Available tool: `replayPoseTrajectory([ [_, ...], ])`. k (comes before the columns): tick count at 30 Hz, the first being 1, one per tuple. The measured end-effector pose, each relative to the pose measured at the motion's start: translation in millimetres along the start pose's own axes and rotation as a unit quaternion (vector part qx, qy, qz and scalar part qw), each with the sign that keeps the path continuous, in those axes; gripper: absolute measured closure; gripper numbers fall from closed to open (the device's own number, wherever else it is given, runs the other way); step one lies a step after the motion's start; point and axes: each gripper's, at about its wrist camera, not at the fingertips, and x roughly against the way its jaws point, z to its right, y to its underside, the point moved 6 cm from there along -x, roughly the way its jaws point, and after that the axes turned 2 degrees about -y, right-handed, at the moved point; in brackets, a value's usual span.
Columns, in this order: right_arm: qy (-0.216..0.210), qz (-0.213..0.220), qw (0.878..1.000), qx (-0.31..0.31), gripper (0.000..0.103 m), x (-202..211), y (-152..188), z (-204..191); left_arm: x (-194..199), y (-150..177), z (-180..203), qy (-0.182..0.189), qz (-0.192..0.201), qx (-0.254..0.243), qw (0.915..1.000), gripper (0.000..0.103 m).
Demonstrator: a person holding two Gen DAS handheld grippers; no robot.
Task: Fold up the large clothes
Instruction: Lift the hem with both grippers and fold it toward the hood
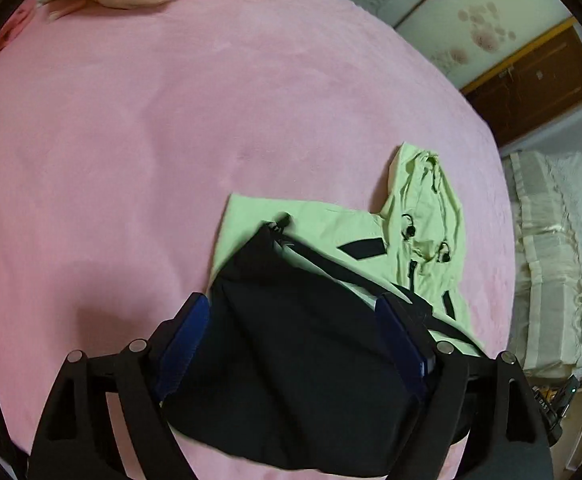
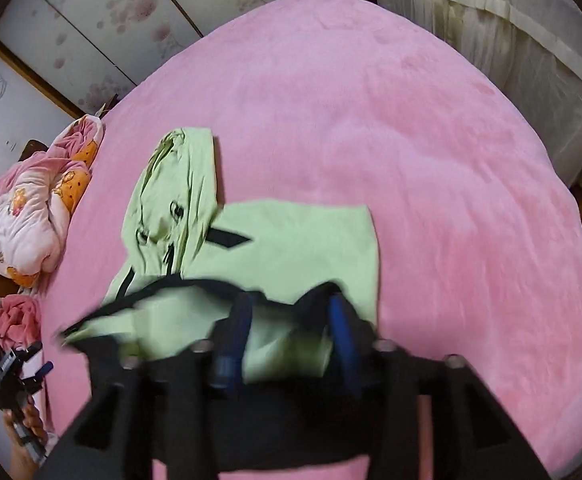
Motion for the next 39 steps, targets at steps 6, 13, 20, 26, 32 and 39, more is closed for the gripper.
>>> replayPoseTrajectory([
  [6,0.014,-0.030,0.999,-0.007,0.059,-43.3,6.7,13.9,-71.1,-3.3,0.9,-0.046,-0.055,-0.087,0.9936,0.020],
  [13,0.066,-0.044,0.997,0.020,0.059,-87.6,12.3,33.6,-127.6,3.4,9.3,-0.091,-0.068,-0.208,0.9716,0.020],
  [20,0.072,-0.029,0.996,0.041,0.059,-114.0,-9.5,42.3,-157.1,-0.2,13.9,-0.107,-0.061,-0.250,0.9603,0.020],
  [26,0.063,-0.038,0.995,0.064,0.059,-139.6,-13.1,41.8,-172.7,-3.7,14.7,-0.098,-0.048,-0.255,0.9607,0.023],
  [32,0.086,-0.016,0.992,0.090,0.088,-141.1,-6.9,35.9,-173.3,-10.8,15.0,-0.119,-0.016,-0.253,0.9599,0.090],
  [39,0.082,0.042,0.994,0.052,0.092,-97.3,-13.3,38.0,-134.1,-23.4,25.8,-0.100,0.040,-0.209,0.9719,0.096],
])
